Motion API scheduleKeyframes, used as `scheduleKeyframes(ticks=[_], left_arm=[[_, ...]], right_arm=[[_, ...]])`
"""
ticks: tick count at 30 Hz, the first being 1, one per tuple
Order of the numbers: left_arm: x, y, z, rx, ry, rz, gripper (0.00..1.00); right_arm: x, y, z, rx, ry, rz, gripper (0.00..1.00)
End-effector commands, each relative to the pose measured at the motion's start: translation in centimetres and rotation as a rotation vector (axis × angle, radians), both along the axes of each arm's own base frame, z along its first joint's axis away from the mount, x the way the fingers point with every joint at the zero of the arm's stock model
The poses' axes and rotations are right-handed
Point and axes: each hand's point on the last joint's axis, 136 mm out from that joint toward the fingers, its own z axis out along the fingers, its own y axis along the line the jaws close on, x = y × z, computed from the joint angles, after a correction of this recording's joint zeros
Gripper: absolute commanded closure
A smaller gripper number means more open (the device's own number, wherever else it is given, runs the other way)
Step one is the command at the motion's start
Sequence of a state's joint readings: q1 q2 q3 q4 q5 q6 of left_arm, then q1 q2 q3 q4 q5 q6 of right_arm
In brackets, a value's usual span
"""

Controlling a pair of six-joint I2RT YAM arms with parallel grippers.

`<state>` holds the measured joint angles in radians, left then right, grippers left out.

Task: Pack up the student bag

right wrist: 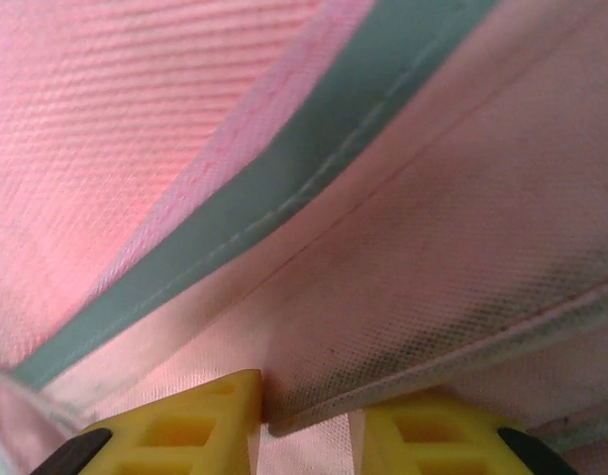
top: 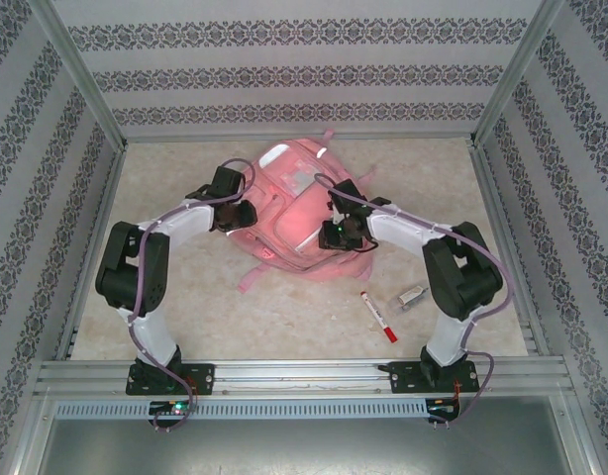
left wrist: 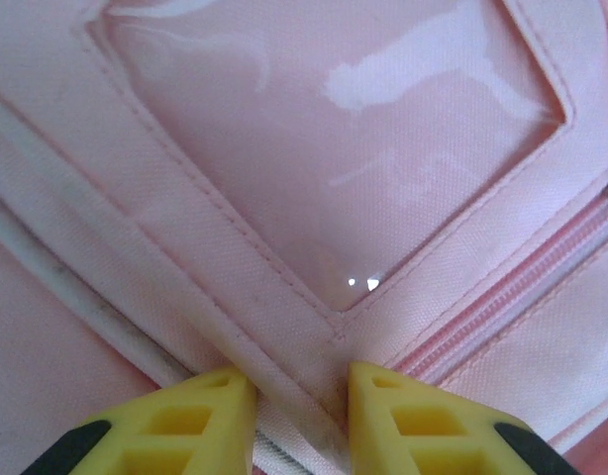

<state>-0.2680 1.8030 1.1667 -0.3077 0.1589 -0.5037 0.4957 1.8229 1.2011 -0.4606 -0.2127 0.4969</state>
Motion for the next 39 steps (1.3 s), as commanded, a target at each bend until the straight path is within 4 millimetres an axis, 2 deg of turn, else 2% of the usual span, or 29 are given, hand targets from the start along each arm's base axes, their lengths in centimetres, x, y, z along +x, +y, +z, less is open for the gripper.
scheduleKeyframes(ticks=[1,4,7,9,12,14,17,21,25,28,33,36,39], left_arm=[[-4.8,1.1,-3.5,0.035,0.186,0.03,0.72],[-7.6,0.7,-4.3,0.001,0.258,0.042,0.73],[-9.8,0.4,-3.7,-0.018,0.28,0.027,0.69],[-10.5,-0.3,-2.0,-0.038,0.267,-0.059,0.63],[-10.5,-1.2,1.8,-0.019,0.195,-0.26,0.53],[-10.0,-1.8,4.8,0.019,0.098,-0.442,0.48],[-9.2,-1.8,7.2,0.131,-0.037,-0.658,0.47],[-7.7,-1.5,6.5,0.287,-0.141,-0.861,0.45],[-8.0,-2.9,5.2,0.416,-0.368,-1.252,0.4],[-7.0,-3.4,4.8,0.464,-0.472,-1.373,0.4],[-5.7,-2.7,2.8,0.556,-0.467,-1.45,0.39],[-5.1,-2.0,1.7,0.632,-0.468,-1.462,0.25],[-5.8,-1.6,0.8,0.639,-0.438,-1.547,0.15]], right_arm=[[4.8,0.9,1.5,0.016,-0.15,0.041,0.7],[6.9,0.3,1.1,0.008,-0.159,0.027,0.65],[8.8,-0.5,1.1,0.031,-0.152,-0.007,0.63],[9.5,-0.6,1.8,0.062,-0.156,-0.016,0.63],[9.7,-0.8,3.5,0.066,-0.179,-0.012,0.6],[9.1,-0.8,4.6,0.073,-0.178,-0.001,0.57],[7.1,-0.3,5.9,0.096,-0.164,0.014,0.56],[3.2,1.1,6.6,0.135,-0.136,0.045,0.55],[0.4,2.4,7.4,0.151,-0.143,0.094,0.54],[-0.2,1.9,7.5,0.138,-0.168,0.088,0.54],[-0.8,1.8,7.7,0.158,-0.168,0.081,0.52],[-1.1,2.4,7.4,0.188,-0.161,0.073,0.49],[-1.4,3.1,7.1,0.224,-0.146,0.065,0.46]])
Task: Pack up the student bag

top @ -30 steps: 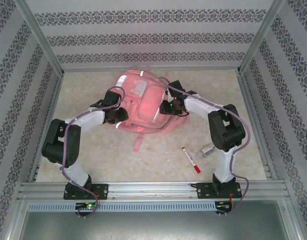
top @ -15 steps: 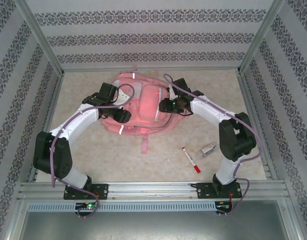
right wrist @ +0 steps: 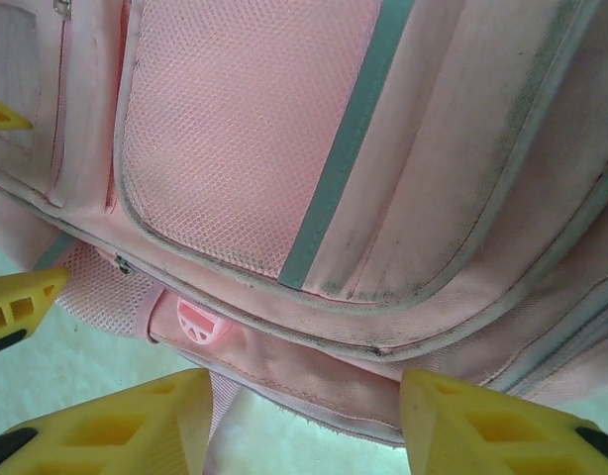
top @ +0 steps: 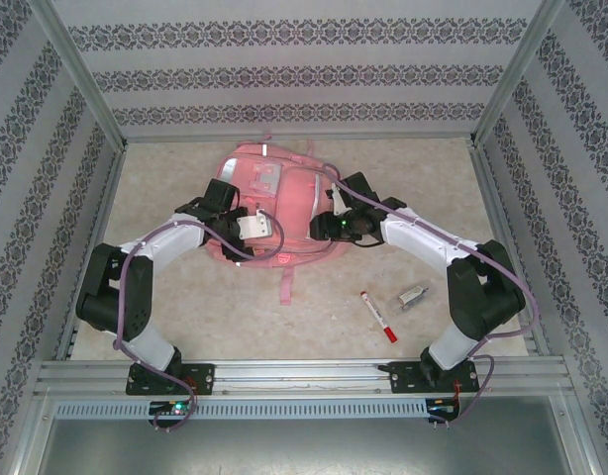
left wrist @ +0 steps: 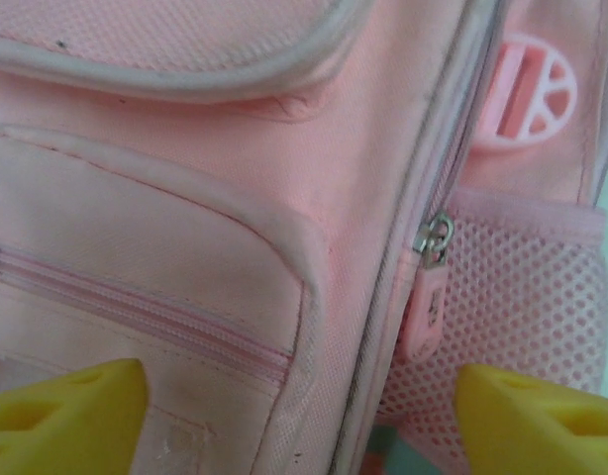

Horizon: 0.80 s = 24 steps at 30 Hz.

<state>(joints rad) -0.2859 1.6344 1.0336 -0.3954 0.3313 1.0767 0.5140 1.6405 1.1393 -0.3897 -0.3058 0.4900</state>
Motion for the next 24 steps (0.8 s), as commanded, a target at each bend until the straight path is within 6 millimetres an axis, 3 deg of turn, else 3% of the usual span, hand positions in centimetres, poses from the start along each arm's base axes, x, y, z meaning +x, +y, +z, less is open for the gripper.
scheduleKeyframes(ticks=[1,5,9,12,17,24], left_arm=[[0.7,0.7,-0.8,0.08,-0.051,-0.105,0.13],[3.1,2.0,-1.5,0.125,-0.083,0.007,0.15],[5.0,2.6,-1.8,0.117,0.01,0.167,0.41],[4.4,1.7,-1.6,0.06,0.045,0.175,0.58],[2.1,-0.2,0.7,-0.113,0.124,0.204,0.87],[-0.5,-3.0,4.7,-0.376,0.328,0.343,0.99]], right_arm=[[-0.3,1.3,0.8,0.074,-0.008,-0.002,0.46],[-0.4,2.0,0.6,0.109,0.007,-0.002,0.46],[-0.6,2.4,0.4,0.12,0.016,-0.004,0.47],[-0.7,2.9,0.7,0.143,0.022,-0.005,0.47],[-1.1,5.2,0.9,0.218,0.067,-0.034,0.46],[-2.0,10.2,-0.3,0.15,0.006,-0.025,0.49]])
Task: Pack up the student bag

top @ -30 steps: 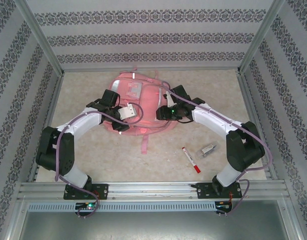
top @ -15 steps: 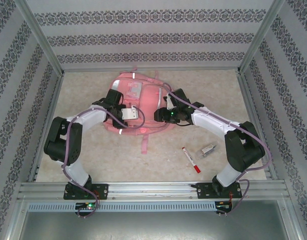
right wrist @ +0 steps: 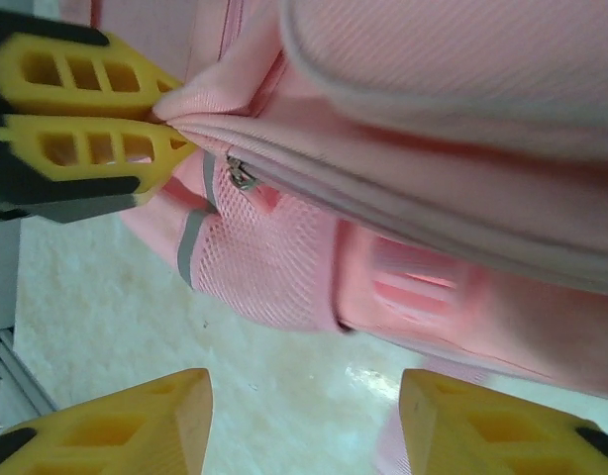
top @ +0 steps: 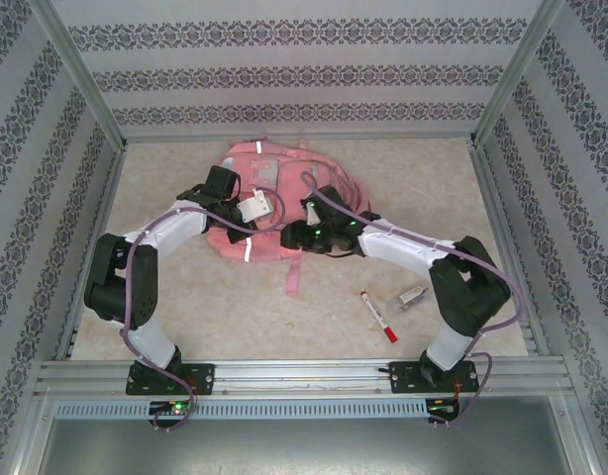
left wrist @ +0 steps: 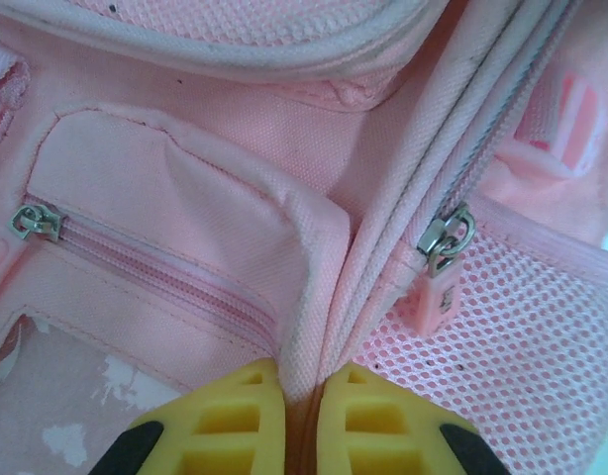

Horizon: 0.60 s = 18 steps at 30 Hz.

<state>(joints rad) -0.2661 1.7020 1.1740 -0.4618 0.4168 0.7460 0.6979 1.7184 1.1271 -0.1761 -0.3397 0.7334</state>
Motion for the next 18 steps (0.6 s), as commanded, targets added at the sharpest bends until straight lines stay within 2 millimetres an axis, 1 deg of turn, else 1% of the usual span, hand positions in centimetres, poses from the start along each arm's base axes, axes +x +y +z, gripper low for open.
scheduleKeyframes(ticks=[1,5,7,9,12,14,16,18], left_arm=[[-2.9,-2.0,2.9,-0.228,0.176,0.093,0.99],[-3.9,-2.5,3.4,-0.307,0.266,0.175,0.99],[-4.3,-2.8,3.7,-0.346,0.3,0.203,0.99],[-4.7,-3.2,4.0,-0.39,0.317,0.217,0.99],[-4.8,-3.2,3.9,-0.431,0.306,0.262,1.0],[-4.9,-3.0,3.6,-0.438,0.305,0.289,1.0],[-5.1,-3.1,3.4,-0.446,0.322,0.301,1.0],[-5.5,-3.2,3.0,-0.441,0.345,0.307,1.0]], right_arm=[[0.9,2.1,0.0,-0.033,-0.066,-0.062,0.49],[1.3,2.9,-0.4,-0.071,-0.125,-0.126,0.49],[1.3,3.2,-0.2,-0.063,-0.134,-0.15,0.51],[1.5,3.1,0.0,-0.063,-0.139,-0.173,0.55],[1.8,2.0,0.2,-0.105,-0.147,-0.229,0.63],[1.7,1.1,0.5,-0.15,-0.16,-0.262,0.64],[1.6,0.8,0.9,-0.186,-0.188,-0.266,0.64],[1.5,1.1,1.1,-0.202,-0.206,-0.251,0.67]])
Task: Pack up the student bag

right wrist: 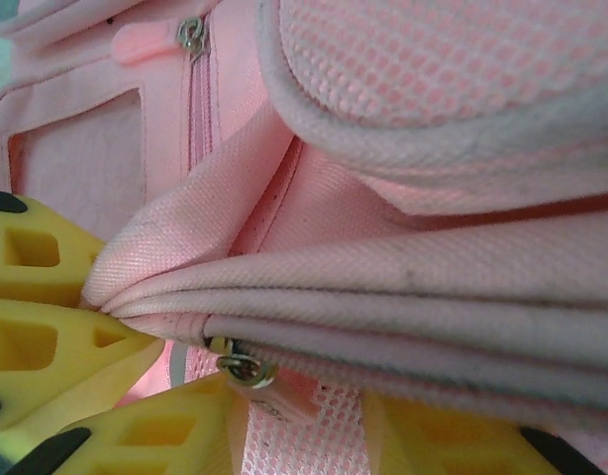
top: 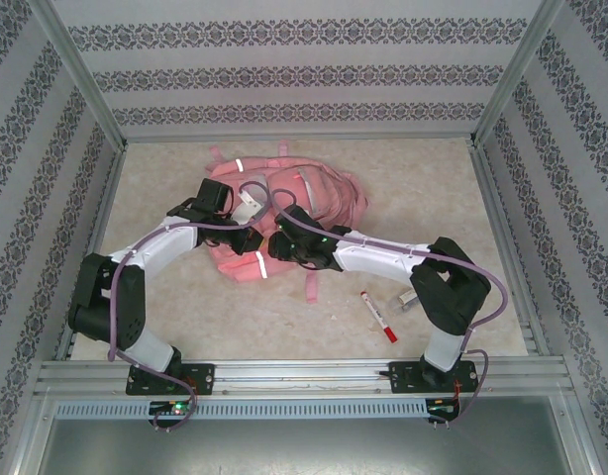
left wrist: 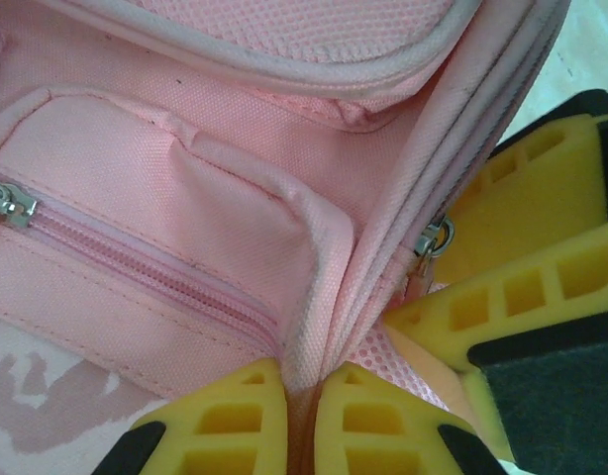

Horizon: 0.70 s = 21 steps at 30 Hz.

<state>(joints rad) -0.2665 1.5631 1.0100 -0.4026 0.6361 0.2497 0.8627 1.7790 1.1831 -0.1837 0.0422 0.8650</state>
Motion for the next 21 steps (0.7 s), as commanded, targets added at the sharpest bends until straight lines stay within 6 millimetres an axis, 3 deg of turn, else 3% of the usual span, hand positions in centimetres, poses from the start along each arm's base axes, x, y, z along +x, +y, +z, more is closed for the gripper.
scheduleKeyframes(ticks=[1,6,9,12,21], left_arm=[[-0.9,-0.9,1.4,-0.099,0.057,0.03,1.0],[-1.6,-1.0,1.3,-0.082,0.076,0.019,1.0],[-1.7,-1.0,1.6,-0.092,0.077,0.025,1.0],[-1.7,-1.0,1.8,-0.102,0.072,0.033,1.0],[-1.5,-1.0,1.6,-0.091,0.063,0.032,1.0]], right_arm=[[1.3,-0.5,2.7,-0.045,-0.092,-0.055,0.68],[1.2,-0.3,3.4,-0.189,-0.134,-0.042,0.66],[1.4,-0.7,2.7,-0.286,-0.143,-0.025,0.64],[1.2,-0.7,1.6,-0.294,-0.121,-0.021,0.7],[1.3,-0.5,1.6,-0.276,-0.102,-0.032,0.85]])
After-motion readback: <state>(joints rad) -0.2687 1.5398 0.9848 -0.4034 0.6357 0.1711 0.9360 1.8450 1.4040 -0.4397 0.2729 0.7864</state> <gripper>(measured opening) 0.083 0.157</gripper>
